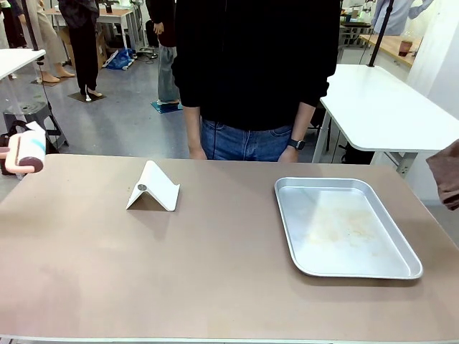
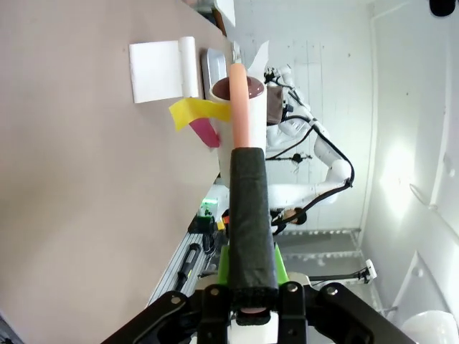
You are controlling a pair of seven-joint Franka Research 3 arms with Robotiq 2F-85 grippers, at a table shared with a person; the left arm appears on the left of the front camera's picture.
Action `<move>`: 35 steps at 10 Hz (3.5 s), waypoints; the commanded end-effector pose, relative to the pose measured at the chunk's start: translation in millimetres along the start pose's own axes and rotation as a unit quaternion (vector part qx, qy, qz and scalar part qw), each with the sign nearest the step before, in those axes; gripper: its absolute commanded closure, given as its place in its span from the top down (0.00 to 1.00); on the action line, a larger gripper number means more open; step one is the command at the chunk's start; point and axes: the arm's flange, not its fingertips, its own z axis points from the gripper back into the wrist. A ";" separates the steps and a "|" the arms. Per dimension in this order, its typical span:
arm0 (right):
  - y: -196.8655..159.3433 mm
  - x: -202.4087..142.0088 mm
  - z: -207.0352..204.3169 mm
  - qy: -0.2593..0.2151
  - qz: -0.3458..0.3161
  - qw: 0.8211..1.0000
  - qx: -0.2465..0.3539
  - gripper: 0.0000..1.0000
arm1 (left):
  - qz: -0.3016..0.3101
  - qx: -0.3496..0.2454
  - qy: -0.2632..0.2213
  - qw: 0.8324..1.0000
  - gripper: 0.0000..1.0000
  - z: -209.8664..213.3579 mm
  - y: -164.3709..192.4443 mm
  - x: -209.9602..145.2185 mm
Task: Clean the surface of the table.
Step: Return the Lint Roller and towel to their original positions.
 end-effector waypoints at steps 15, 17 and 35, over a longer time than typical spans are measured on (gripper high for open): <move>5.3 -22.0 -315.5 0.050 0.029 0.998 -0.031 0.10 | -0.009 0.079 0.212 0.974 0.22 -230.6 -101.4 115.5; -1.3 -31.3 -337.6 0.076 0.020 0.995 -0.053 0.10 | -0.011 0.087 0.220 0.971 0.22 -232.7 -96.2 119.1; -23.7 -47.4 -427.5 0.140 0.031 0.982 -0.125 0.10 | 0.058 0.169 0.157 0.971 0.22 -305.9 -105.9 116.8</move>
